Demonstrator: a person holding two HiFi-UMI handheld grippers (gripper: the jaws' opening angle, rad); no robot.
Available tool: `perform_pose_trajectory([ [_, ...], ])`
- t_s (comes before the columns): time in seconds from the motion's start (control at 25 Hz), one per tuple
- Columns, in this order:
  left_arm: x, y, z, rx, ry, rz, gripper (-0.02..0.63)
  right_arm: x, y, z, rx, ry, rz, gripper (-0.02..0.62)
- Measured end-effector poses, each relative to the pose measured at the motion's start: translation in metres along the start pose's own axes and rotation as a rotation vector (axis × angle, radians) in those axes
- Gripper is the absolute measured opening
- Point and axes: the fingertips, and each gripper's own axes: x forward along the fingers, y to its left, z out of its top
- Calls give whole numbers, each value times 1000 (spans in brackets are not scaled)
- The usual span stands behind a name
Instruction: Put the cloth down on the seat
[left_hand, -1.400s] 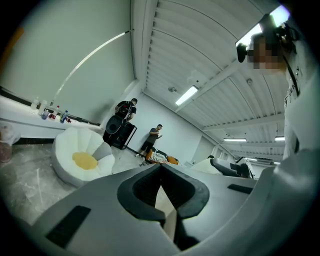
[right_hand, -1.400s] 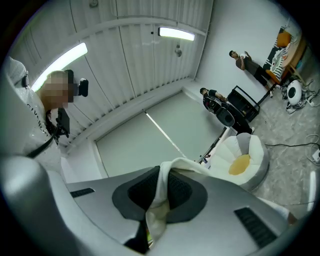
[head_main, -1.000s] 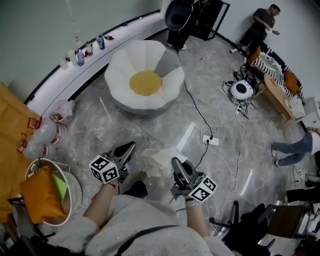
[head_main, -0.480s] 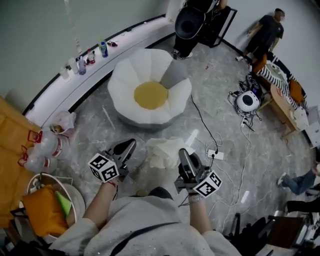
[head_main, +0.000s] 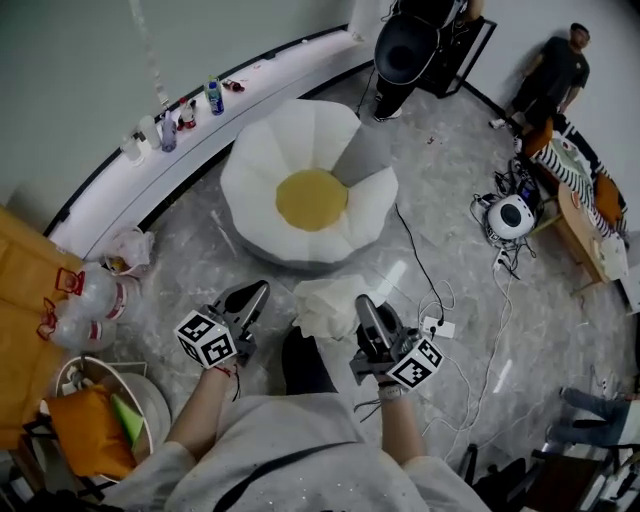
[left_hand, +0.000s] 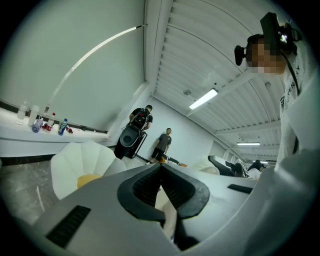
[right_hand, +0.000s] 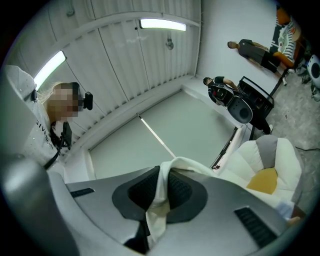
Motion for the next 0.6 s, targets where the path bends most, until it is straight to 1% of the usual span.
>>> perform_pose_trajectory([
  [0.32, 88, 51, 32, -16, 29, -23, 14, 49, -61, 24, 54, 49, 48, 37],
  [0.6, 153, 82, 44, -18, 77, -26, 14, 81, -110, 38, 56, 115, 73, 37],
])
